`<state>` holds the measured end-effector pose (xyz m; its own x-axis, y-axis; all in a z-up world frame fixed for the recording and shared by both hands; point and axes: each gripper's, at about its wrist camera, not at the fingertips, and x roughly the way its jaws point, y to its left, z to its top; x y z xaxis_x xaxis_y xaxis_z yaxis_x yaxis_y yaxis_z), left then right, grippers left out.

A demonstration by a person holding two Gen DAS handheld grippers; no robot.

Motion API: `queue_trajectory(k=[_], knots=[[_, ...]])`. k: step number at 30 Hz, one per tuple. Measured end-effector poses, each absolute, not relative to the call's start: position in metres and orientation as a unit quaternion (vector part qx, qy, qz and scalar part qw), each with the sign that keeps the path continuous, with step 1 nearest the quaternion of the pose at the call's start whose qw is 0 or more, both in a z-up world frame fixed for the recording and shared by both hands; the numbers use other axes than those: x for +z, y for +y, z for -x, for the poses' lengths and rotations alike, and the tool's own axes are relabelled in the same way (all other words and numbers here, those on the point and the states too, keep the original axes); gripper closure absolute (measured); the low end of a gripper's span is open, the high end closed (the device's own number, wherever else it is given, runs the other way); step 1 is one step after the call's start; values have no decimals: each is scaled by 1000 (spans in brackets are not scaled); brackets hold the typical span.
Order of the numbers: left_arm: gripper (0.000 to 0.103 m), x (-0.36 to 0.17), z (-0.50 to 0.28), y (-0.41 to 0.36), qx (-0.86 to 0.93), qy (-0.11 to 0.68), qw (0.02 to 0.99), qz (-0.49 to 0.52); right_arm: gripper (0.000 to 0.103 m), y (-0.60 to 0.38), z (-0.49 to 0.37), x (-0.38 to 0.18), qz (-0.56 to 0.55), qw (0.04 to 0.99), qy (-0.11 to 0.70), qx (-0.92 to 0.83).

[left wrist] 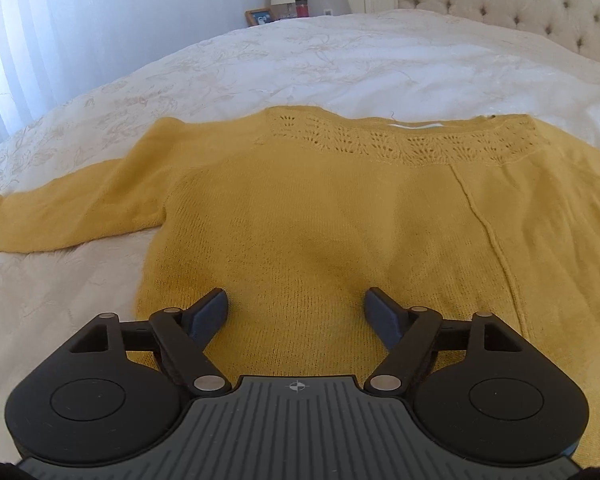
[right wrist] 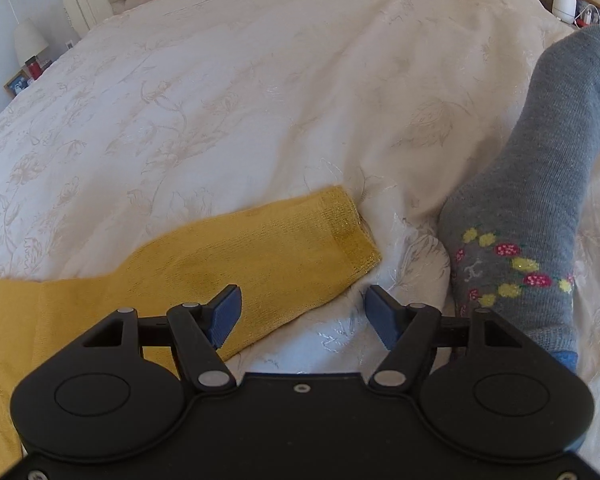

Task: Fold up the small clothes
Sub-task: 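Grasp the sleeve cuff with the right gripper and lift it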

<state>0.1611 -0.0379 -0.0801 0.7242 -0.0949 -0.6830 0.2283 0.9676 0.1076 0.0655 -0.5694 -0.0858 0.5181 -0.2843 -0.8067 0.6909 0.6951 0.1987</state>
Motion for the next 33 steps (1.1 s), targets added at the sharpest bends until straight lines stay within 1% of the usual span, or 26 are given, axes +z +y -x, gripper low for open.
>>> queue_trajectory(k=[5, 6, 7, 8, 10, 11, 17, 22, 28, 33], knots=[[26, -81, -162, -38, -87, 360, 924, -94, 31, -579, -73, -94, -276, 837, 367, -299], [26, -81, -162, -39, -87, 361, 924, -94, 35, -580, -75, -95, -278, 839, 360, -299], [26, -81, -162, -39, -87, 361, 924, -93, 45, -580, -77, -96, -276, 841, 356, -300], [26, -81, -162, -39, -88, 362, 924, -91, 52, -580, -81, -97, -272, 841, 358, -302], [26, -81, -163, -38, -91, 362, 923, -88, 90, -576, -89, -97, -254, 840, 369, -305], [26, -80, -163, -38, -93, 362, 923, -87, 93, -573, -92, -96, -244, 841, 373, -306], [26, -75, -167, -30, -121, 375, 915, -81, 93, -543, -100, -59, -197, 866, 355, -292], [26, -63, -173, -16, -157, 390, 905, -61, 93, -499, -119, -2, -172, 893, 328, -255], [26, -53, -179, 7, -158, 368, 915, -53, 93, -423, -153, 59, -139, 925, 306, -179], [26, -57, -182, 32, -168, 367, 915, -23, 93, -346, -188, 83, -126, 943, 294, -97]])
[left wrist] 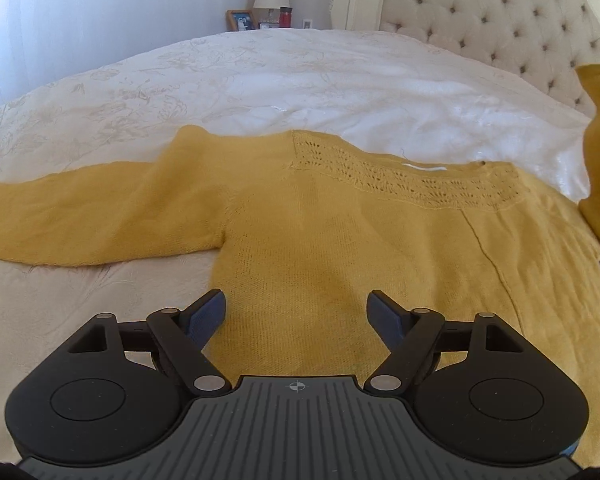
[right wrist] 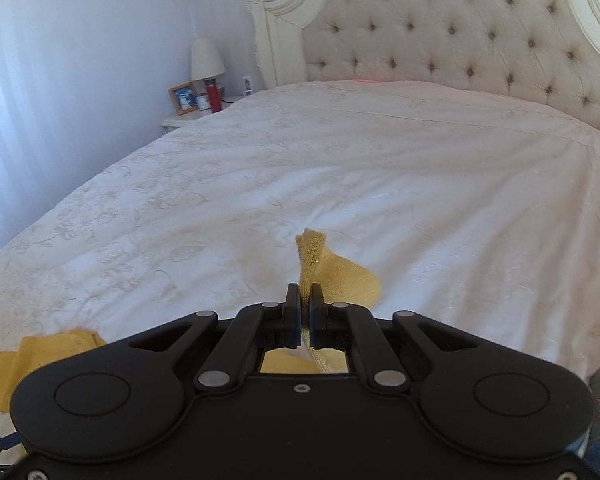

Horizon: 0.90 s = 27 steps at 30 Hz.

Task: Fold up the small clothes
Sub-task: 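Grasp the sleeve cuff with the right gripper and lift it, then fold the sleeve across the sweater body with the right gripper and release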

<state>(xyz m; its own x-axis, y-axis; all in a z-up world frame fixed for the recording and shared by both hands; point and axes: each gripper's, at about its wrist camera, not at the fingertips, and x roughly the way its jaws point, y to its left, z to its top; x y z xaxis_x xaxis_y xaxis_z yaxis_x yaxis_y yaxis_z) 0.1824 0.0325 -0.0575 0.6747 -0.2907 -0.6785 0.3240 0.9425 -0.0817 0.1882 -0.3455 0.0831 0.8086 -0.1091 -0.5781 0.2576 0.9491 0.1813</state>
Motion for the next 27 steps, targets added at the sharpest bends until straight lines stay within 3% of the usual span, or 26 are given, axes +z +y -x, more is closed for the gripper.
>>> queue_trajectory(k=[7, 16, 27], knots=[[26, -56, -192, 64, -167, 386, 907, 32, 93, -231, -235, 65, -118, 947, 298, 5], [26, -46, -192, 84, -146, 377, 912, 62, 93, -115, -258, 2, -80, 939, 333, 45], [26, -53, -197, 90, -143, 387, 908, 72, 85, -70, -236, -35, -44, 929, 346, 123]])
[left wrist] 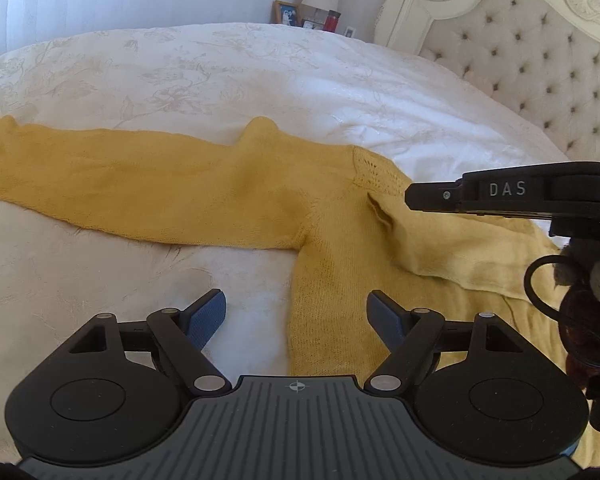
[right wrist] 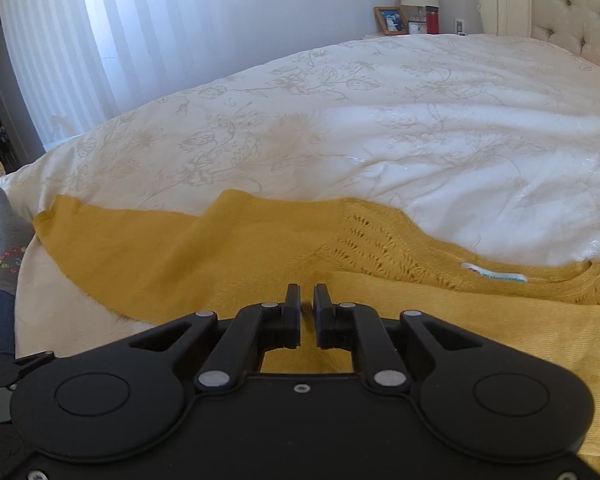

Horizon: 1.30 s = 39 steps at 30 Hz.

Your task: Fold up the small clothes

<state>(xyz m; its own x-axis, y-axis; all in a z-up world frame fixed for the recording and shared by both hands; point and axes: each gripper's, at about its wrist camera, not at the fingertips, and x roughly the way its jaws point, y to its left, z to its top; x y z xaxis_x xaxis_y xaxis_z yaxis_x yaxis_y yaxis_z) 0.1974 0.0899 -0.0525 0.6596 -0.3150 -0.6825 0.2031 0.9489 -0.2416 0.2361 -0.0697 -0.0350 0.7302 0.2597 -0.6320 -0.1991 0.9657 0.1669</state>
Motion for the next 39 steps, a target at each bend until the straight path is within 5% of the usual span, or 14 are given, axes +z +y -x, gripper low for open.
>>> queue_trajectory(k=[8, 12, 23, 39], knots=[[26, -56, -201, 93, -139, 392, 906, 79, 81, -105, -216, -25, -18, 940, 335, 56], [26, -57, -199, 91, -144, 391, 906, 76, 58, -148, -194, -38, -9, 933, 359, -4], [26, -65, -195, 79, -184, 375, 905, 72, 50, -238, -127, -82, -50, 919, 381, -87], [26, -55, -237, 15, -200, 426, 882, 13, 17, -264, -94, -115, -32, 949, 313, -31]])
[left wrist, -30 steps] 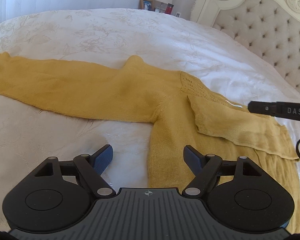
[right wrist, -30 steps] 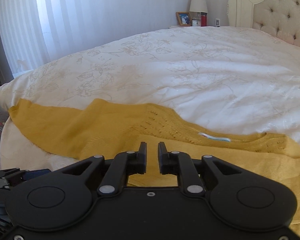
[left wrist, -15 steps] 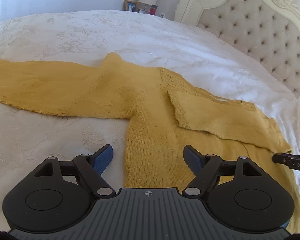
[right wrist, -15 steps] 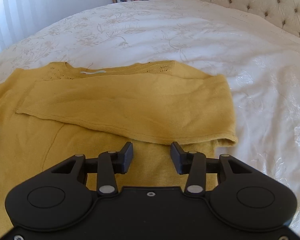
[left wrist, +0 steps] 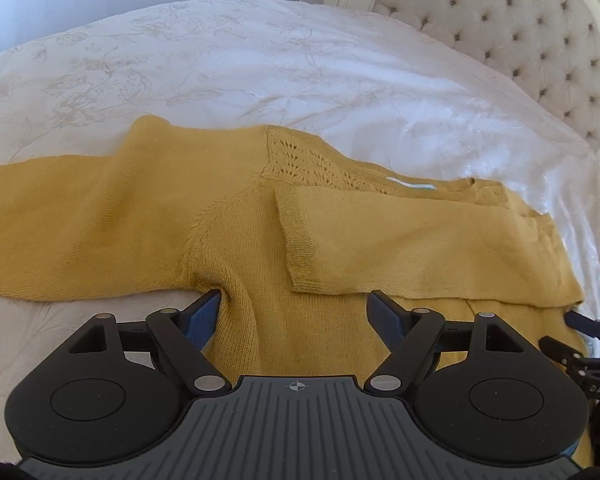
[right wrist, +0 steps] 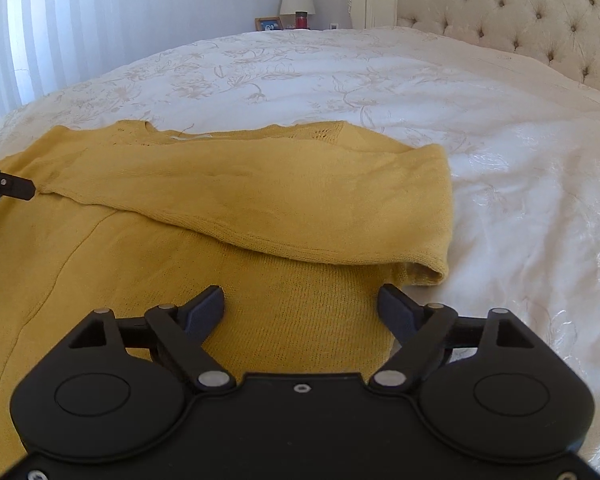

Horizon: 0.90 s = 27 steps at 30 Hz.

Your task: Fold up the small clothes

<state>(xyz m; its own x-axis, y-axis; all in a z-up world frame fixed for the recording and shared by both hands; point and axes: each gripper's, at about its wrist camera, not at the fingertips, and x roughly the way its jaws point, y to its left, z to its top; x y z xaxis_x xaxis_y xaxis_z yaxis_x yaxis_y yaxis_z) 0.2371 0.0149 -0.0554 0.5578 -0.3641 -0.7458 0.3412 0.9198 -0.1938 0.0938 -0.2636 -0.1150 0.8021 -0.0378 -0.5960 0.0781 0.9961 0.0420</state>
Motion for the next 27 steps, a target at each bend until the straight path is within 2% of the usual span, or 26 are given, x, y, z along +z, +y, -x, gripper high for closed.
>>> queue_trajectory(k=[7, 12, 16, 23, 27], knots=[[26, -44, -237, 8, -127, 453, 883, -12, 15, -268, -89, -116, -42, 953, 301, -9], [26, -25, -210, 17, -84, 423, 901, -49, 15, -262, -91, -111, -17, 948, 318, -12], [26, -16, -214, 8, -114, 403, 908, -31, 15, -259, -93, -109, -6, 947, 320, -14], [29, -51, -258, -24, -164, 461, 872, 9, 15, -263, -91, -105, -15, 949, 316, -16], [37, -60, -270, -27, -170, 463, 869, 38, 15, -264, -91, -103, -13, 949, 314, -15]])
